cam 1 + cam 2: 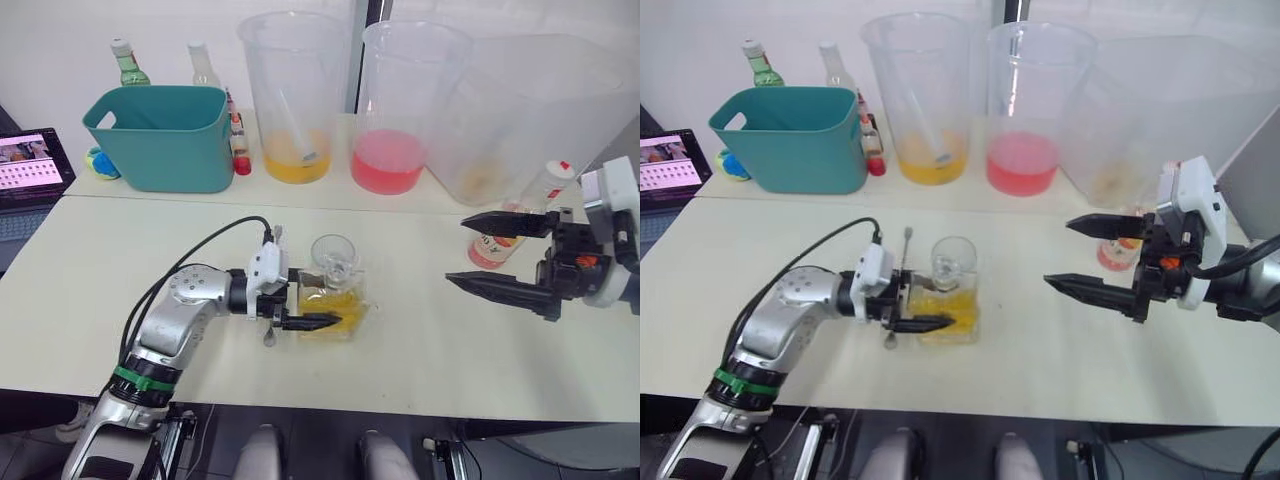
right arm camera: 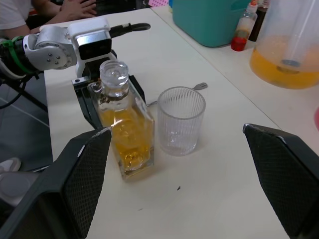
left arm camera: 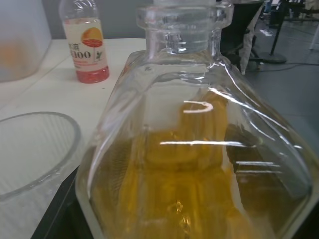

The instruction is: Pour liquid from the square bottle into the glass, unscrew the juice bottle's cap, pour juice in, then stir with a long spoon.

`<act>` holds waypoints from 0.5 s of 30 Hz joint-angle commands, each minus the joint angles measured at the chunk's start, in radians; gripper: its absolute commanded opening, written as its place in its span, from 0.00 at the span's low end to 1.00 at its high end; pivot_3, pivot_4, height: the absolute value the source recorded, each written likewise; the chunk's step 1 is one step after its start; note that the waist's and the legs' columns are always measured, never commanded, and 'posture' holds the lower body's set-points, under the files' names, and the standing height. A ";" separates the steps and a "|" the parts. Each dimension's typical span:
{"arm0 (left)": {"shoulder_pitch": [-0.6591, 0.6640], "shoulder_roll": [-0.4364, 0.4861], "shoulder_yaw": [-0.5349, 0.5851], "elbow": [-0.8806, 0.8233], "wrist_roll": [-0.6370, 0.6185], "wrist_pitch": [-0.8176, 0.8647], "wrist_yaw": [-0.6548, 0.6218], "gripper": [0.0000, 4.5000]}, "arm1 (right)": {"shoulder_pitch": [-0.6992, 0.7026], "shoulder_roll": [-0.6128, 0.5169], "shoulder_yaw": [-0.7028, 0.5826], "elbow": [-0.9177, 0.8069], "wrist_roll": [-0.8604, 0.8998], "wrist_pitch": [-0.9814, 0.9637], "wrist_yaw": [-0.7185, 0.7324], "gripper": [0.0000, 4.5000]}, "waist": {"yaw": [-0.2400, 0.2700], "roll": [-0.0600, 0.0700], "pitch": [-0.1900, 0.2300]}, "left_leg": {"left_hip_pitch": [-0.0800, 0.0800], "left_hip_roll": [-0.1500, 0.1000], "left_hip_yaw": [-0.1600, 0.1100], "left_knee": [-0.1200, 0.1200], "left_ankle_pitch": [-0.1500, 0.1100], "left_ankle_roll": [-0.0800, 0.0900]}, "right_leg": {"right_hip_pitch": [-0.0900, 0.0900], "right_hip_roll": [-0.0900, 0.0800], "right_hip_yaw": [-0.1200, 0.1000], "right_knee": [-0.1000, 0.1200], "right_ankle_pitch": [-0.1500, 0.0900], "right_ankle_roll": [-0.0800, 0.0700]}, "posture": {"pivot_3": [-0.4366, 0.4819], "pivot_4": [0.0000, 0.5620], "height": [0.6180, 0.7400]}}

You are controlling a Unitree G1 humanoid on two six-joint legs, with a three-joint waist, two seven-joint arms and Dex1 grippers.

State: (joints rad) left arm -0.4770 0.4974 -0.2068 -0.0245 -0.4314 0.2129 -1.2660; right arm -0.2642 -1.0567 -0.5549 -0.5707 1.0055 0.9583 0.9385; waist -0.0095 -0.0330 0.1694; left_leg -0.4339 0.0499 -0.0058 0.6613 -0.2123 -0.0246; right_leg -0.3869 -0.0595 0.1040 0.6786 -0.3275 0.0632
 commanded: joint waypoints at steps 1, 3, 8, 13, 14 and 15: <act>-0.042 -0.030 0.010 -0.014 -0.026 -0.058 -0.043 0.63 | 0.044 -0.019 -0.093 -0.050 0.042 0.024 -0.037 1.00 | 0.001 0.000 0.000 | 0.000 0.000 0.000 0.000 0.000 0.000 | 0.000 0.000 0.000 0.000 0.000 0.000 | 0.48 0.27 0.89; -0.039 -0.039 0.005 -0.008 -0.026 -0.060 -0.056 0.63 | 0.067 -0.022 -0.116 -0.064 0.061 0.030 -0.055 1.00 | 0.000 0.000 0.000 | 0.000 0.000 0.000 0.000 0.000 0.000 | 0.000 0.000 0.000 0.000 0.000 0.000 | 0.48 0.27 0.89; -0.027 -0.047 0.003 0.008 -0.009 -0.073 -0.072 0.63 | 0.102 -0.030 -0.150 -0.081 0.104 0.043 -0.091 1.00 | -0.001 0.000 0.000 | 0.000 0.000 0.000 0.000 0.000 0.000 | 0.000 0.000 0.000 0.000 0.000 0.000 | 0.48 0.27 0.89; -0.026 -0.039 -0.002 0.047 0.066 -0.122 -0.046 0.74 | 0.117 -0.036 -0.148 -0.081 0.120 0.030 -0.111 1.00 | -0.001 0.000 0.000 | 0.000 0.000 0.000 0.000 0.000 0.001 | 0.000 0.000 0.000 0.000 0.000 0.000 | 0.48 0.27 0.89; -0.027 -0.035 -0.005 0.055 0.076 -0.127 -0.048 0.86 | 0.115 -0.039 -0.142 -0.077 0.120 0.026 -0.113 1.00 | -0.001 0.000 0.000 | 0.000 0.000 0.000 0.000 0.000 0.001 | 0.000 0.000 0.000 0.000 0.000 0.000 | 0.48 0.27 0.89; -0.026 -0.032 -0.004 0.055 0.075 -0.125 -0.055 0.93 | 0.111 -0.041 -0.134 -0.071 0.120 0.022 -0.112 1.00 | -0.001 0.000 0.000 | 0.000 0.000 0.000 0.000 0.000 0.001 | 0.000 0.000 0.000 0.000 0.000 0.000 | 0.48 0.27 0.89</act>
State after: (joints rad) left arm -0.4830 0.4610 -0.2189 0.0379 -0.3573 0.1093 -1.3194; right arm -0.1437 -1.0796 -0.6685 -0.6388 1.1150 1.0020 0.8278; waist -0.0106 -0.0329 0.1693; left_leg -0.4340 0.0496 -0.0063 0.6618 -0.2118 -0.0239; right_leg -0.3863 -0.0596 0.1040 0.6788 -0.3274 0.0633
